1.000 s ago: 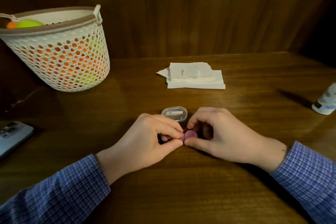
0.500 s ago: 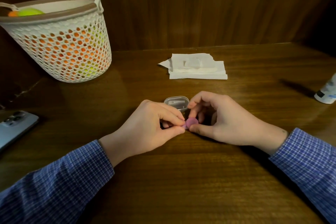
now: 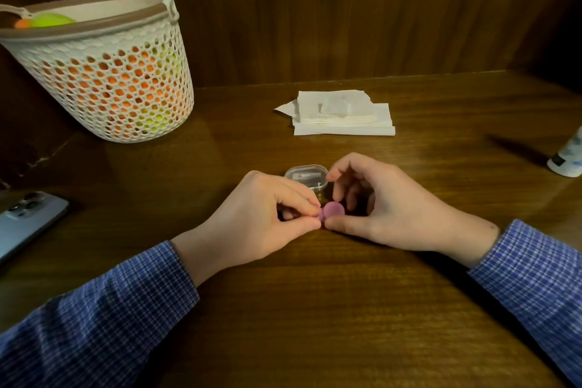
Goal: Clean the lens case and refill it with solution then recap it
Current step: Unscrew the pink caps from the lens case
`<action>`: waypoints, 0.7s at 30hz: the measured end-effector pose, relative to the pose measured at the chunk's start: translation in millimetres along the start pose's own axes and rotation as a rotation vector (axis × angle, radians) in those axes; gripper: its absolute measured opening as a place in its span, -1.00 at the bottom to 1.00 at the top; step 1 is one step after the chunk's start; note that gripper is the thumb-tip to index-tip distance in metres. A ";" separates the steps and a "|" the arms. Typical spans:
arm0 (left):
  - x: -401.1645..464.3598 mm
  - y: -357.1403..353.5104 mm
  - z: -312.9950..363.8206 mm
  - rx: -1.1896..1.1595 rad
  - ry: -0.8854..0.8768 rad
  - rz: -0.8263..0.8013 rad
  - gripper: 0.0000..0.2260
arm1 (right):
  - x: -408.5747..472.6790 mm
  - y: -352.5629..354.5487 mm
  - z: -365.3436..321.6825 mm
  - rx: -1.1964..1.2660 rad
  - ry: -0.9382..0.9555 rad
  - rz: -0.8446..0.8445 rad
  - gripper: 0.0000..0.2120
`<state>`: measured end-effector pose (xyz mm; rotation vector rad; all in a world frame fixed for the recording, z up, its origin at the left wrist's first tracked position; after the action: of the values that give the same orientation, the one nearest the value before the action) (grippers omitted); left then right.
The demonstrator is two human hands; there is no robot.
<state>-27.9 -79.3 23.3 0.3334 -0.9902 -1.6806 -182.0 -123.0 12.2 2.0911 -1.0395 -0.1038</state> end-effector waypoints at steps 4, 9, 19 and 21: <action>0.4 -0.9 -1.1 -0.024 0.012 -0.005 -0.83 | 0.8 1.0 -0.2 0.049 0.009 -0.021 -0.53; 0.5 -0.8 -0.7 -0.024 0.005 0.000 -0.83 | -0.2 -0.2 -1.4 0.049 0.018 -0.030 -0.55; 0.9 -1.3 -3.5 -0.013 0.036 -0.004 -0.82 | 0.1 0.3 -0.7 0.091 0.034 -0.050 -0.54; 0.7 -1.1 -4.2 -0.012 0.040 0.001 -0.81 | -0.3 -0.6 -1.1 0.038 0.033 -0.041 -0.53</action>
<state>-26.1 -81.7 20.2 0.3575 -0.9498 -1.6724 -181.5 -121.9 12.5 2.1416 -0.9867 -0.0704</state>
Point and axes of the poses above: each hand's wrist, its own x-axis towards the middle knuckle, its own y-axis out of the back of the hand, z = x × y, the point moved 7 cm from there along x, towards the middle knuckle, and after that the axes turned 4 degrees about y, right-handed, at the moved point
